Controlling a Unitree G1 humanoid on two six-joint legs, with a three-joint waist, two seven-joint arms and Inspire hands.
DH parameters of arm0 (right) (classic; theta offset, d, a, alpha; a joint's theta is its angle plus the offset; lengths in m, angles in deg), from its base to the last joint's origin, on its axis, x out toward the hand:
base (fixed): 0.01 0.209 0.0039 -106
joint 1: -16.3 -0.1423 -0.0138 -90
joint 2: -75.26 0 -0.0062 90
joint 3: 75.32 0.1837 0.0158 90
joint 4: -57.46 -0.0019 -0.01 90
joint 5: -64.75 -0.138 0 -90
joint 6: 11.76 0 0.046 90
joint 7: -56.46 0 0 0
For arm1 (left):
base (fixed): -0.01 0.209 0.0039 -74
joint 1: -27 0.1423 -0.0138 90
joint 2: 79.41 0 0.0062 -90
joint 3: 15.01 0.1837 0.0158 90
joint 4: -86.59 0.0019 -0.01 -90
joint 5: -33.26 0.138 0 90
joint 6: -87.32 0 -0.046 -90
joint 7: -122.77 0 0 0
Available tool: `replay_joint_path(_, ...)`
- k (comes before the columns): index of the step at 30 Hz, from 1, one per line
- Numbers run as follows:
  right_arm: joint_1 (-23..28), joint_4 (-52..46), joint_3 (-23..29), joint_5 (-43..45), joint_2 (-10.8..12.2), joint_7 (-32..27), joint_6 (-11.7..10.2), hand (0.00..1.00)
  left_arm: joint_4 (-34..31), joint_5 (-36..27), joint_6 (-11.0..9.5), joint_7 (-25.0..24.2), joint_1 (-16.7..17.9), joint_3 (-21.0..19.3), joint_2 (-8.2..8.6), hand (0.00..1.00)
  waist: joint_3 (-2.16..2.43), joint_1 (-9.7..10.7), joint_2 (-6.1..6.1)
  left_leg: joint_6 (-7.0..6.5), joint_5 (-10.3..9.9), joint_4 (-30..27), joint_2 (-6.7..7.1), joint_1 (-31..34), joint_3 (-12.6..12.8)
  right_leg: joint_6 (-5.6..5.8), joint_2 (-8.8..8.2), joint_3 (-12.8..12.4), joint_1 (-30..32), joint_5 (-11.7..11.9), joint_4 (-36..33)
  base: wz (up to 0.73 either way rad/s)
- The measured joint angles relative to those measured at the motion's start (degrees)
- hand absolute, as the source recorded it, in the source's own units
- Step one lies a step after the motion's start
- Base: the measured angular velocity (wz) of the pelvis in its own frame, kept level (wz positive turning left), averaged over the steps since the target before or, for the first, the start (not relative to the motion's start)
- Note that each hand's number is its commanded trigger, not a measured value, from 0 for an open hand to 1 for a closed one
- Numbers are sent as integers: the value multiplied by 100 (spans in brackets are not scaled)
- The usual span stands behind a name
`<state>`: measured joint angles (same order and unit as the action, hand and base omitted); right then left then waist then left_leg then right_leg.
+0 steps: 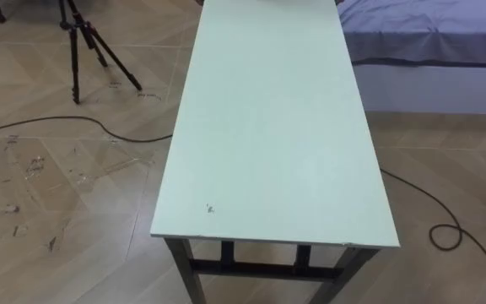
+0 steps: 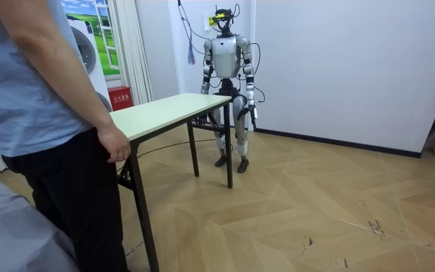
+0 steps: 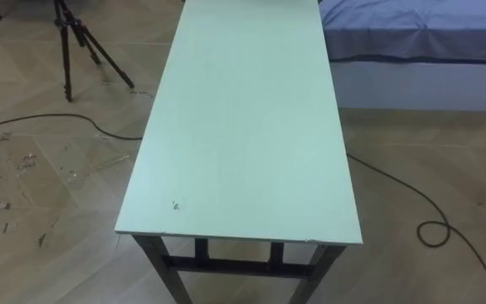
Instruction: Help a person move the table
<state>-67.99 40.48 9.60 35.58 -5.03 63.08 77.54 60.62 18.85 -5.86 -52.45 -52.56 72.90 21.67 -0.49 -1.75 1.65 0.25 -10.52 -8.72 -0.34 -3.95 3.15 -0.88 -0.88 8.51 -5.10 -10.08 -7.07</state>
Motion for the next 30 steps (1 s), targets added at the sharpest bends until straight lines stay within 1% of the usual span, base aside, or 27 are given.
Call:
replay_joint_path(4, 1, 0, 1, 1, 1, 48, 1, 0, -5, -1, 0, -12, -1, -1, 2, 0, 0, -7, -1, 0, 0, 0, 0, 0, 2, 0, 0, -6, 6, 0, 1, 0)
replay_joint_path(7, 2, 2, 2, 4, 1, 61, 0, 0, -3, 0, 1, -36, -8, -6, 2, 0, 13, -7, -23, 0, 0, 0, 0, 4, 5, 0, 0, -10, 9, 0, 5, 0)
replay_joint_path(10, 5, 16, 3, 19, -1, 122, -1, 0, 11, -5, 1, -45, -15, -10, 1, 0, 14, -6, -28, 0, 0, 0, 1, 10, 5, 0, 0, -10, 9, 0, 7, 0)
replay_joint_path(12, 51, 21, 4, -30, -6, 254, 3, 0, 12, -145, 20, -127, -17, 1, -1, 0, 11, 2, -21, 0, 0, 0, 1, 26, 0, 0, -2, 4, 19, 0, 10, 0)
replay_joint_path(13, 54, 20, 6, -55, -5, 297, 10, 0, 12, -216, 40, -186, -20, 5, -7, 0, -2, 12, -2, 0, 0, 0, 2, 35, -1, 0, -2, 11, 24, 0, 19, 0)
replay_joint_path(14, 54, 20, 8, -62, -5, 314, 12, 0, 13, -280, 47, -221, -20, 5, -10, 0, 5, 8, -16, 0, 0, 1, 3, 37, -3, 0, -1, 11, 22, 0, 23, 0)
replay_joint_path(15, 17, 14, 10, -61, -18, 382, 20, 0, 29, -449, 63, -345, -14, 8, -17, 0, 10, 3, -22, 0, 0, 0, 5, 38, 0, 0, -6, 31, 19, 0, 24, 0)
replay_joint_path(16, 19, 13, 14, -62, -28, 429, 24, 0, 38, -542, 69, -416, -10, 9, -19, 0, -2, 3, -3, 0, 0, -1, 5, 37, 3, 0, -7, 33, 18, 0, 24, 0)
replay_joint_path(17, 18, 13, 15, -67, -45, 525, 33, 0, 41, -759, 81, -568, 8, 18, -32, 0, 25, 19, -48, 0, 0, -3, 6, 38, 1, 0, -7, 32, 15, 0, 24, 0)
replay_joint_path(18, 16, -5, 15, -98, -62, 614, 55, 0, 26, -990, 120, -729, 24, 32, -54, 0, -4, 27, -1, 0, 0, -6, 5, 49, 3, 0, -8, 37, 22, 0, 23, 0)
replay_joint_path(19, 17, -37, 15, -133, -73, 658, 82, 0, -3, -1070, 151, -816, -11, 34, -66, 0, 23, 27, -44, 0, 0, -14, 6, 63, 3, 0, -9, 39, 31, 0, 23, 3)
replay_joint_path(20, 70, -230, 14, -192, -101, 709, 143, 0, -83, -1246, 218, -973, 1, 50, -91, 0, 28, 26, -40, 0, 0, -42, 6, 121, 5, 0, -13, 50, 39, 0, 18, 6)
replay_joint_path(21, 132, -462, 17, -223, -122, 782, 170, 0, -191, -1387, 282, -1125, 4, 53, -112, 0, 7, 26, -38, 0, 0, -60, 6, 153, 4, 0, -18, 85, 54, 1, 10, 10)
replay_joint_path(25, 246, -903, 80, -238, -152, 1123, 198, 0, -572, -1547, 333, -1680, 82, 64, -161, 0, 8, -4, -74, 0, 0, -82, 5, 184, 4, 0, -21, 96, 115, 0, -28, 2)
replay_joint_path(26, 286, -1052, 66, -254, -168, 1231, 206, 0, -708, -1706, 336, -1832, 152, 177, -203, 0, 8, -4, -93, 0, 0, -90, 6, 193, 3, 0, -24, 122, 126, 0, -36, 3)
replay_joint_path(27, 357, -1266, 61, -267, -191, 1353, 207, 0, -901, -1999, 343, -1971, 219, 359, -274, 0, 20, 4, -112, 0, 0, -107, 6, 227, 3, 0, -27, 138, 138, -1, -41, 0)
replay_joint_path(28, 467, -1528, 30, -371, -235, 1464, 207, 0, -1163, -2301, 354, -2105, 318, 527, -350, 0, 22, -5, -137, 0, 0, -113, 6, 249, 4, -2, -27, 139, 156, -2, -63, 0)
replay_joint_path(29, 532, -1668, -14, -467, -269, 1518, 209, 0, -1301, -2449, 366, -2177, 380, 585, -390, 0, 23, -9, -142, 0, 0, -113, 6, 249, 7, -2, -29, 141, 169, -3, -65, 0)
replay_joint_path(30, 723, -1982, -87, -642, -333, 1648, 208, 0, -1619, -2699, 392, -2293, 519, 726, -487, 0, 26, 2, -148, 0, 0, -113, 6, 244, 14, -3, -34, 150, 173, -5, -69, 0)
